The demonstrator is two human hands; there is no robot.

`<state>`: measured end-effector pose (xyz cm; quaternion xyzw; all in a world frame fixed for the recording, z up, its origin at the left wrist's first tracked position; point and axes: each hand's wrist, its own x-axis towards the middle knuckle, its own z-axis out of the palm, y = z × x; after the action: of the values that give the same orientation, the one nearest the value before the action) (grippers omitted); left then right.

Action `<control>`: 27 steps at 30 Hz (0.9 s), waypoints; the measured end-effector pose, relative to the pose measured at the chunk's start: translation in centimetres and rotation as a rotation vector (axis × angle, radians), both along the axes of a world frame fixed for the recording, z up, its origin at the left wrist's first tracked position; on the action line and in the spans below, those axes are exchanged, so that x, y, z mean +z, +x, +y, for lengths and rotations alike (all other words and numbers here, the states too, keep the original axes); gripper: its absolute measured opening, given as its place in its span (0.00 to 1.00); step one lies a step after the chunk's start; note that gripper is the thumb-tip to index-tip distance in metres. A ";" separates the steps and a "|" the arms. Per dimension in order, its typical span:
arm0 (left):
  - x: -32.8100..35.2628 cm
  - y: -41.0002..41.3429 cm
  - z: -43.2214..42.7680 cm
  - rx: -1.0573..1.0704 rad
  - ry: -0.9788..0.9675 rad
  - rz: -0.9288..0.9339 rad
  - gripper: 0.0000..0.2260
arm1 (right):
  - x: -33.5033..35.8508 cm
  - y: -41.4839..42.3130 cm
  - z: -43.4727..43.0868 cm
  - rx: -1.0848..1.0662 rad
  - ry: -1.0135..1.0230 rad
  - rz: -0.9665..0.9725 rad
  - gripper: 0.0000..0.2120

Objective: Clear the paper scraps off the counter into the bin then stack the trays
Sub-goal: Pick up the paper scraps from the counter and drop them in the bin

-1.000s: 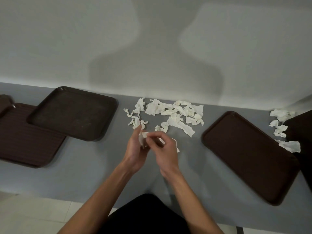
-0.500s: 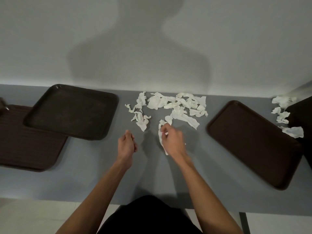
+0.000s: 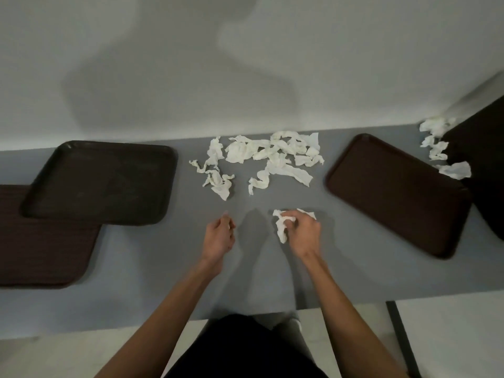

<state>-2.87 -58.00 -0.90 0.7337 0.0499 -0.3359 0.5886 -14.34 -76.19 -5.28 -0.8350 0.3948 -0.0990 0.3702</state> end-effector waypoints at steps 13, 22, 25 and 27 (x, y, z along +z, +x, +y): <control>2.8 -17.7 -11.4 -0.429 -0.117 0.061 0.06 | 6.8 -24.9 -4.8 -0.494 0.151 -0.450 0.15; 2.1 -37.4 -17.2 -0.658 -0.164 -0.001 0.08 | 6.6 -47.4 -5.7 -0.657 0.226 -0.520 0.06; 1.2 -43.2 -18.7 -0.727 -0.142 -0.018 0.05 | 6.6 -53.6 -5.4 -0.753 0.190 -0.576 0.07; 0.7 -46.6 -20.0 -0.761 -0.156 -0.008 0.07 | 6.4 -57.1 -5.3 -0.797 0.191 -0.679 0.07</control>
<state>-49.44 -78.01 -0.21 0.6542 -0.2536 -0.5302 0.4761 -71.42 -81.51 1.15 -0.5038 0.5465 -0.4604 0.4853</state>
